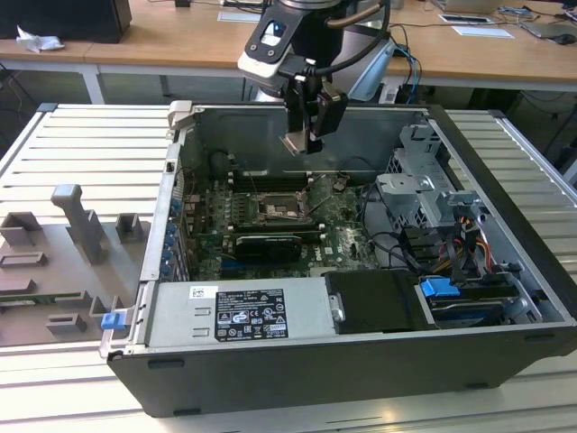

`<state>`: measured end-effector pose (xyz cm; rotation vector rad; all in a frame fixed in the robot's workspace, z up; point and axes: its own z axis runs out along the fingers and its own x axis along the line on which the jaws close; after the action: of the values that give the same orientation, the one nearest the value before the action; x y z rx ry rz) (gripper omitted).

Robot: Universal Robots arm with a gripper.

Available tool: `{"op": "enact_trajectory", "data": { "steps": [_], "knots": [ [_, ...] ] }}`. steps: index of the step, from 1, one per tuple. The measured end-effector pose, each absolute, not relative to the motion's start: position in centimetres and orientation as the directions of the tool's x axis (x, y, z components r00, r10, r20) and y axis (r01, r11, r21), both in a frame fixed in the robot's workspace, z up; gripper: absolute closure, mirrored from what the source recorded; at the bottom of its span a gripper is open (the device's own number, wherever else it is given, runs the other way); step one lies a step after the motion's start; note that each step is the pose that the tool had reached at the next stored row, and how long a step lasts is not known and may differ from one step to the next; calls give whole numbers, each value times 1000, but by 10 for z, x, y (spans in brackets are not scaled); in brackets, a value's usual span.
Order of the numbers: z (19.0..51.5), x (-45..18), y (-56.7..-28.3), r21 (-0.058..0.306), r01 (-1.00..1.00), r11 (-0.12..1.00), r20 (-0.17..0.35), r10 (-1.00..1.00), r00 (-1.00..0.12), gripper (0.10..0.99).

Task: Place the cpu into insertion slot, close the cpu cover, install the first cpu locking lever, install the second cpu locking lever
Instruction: 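Place the cpu into insertion slot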

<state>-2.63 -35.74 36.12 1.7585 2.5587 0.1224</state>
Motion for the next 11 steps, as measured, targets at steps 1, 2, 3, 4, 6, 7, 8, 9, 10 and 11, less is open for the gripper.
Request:
{"op": "enact_trajectory", "data": {
  "steps": [1,2,3,4,6,7,8,9,10,11],
  "knots": [
    [361,-26,-357,84,931,355,16,934,-358,557],
    [361,-26,-357,84,931,355,16,934,-357,557],
    [361,-26,-357,84,932,353,16,935,-355,557],
    [361,-26,-357,84,932,352,16,935,-354,557],
    [360,-26,-357,84,934,347,16,937,-350,557],
    [360,-26,-357,84,935,346,16,937,-348,557],
    [360,-26,-357,84,936,343,16,938,-345,557],
    [360,-26,-357,84,937,340,16,939,-343,557],
    [360,-26,-357,84,938,336,16,941,-338,557],
    [359,-26,-357,84,939,332,16,942,-335,557]
  ]
}}
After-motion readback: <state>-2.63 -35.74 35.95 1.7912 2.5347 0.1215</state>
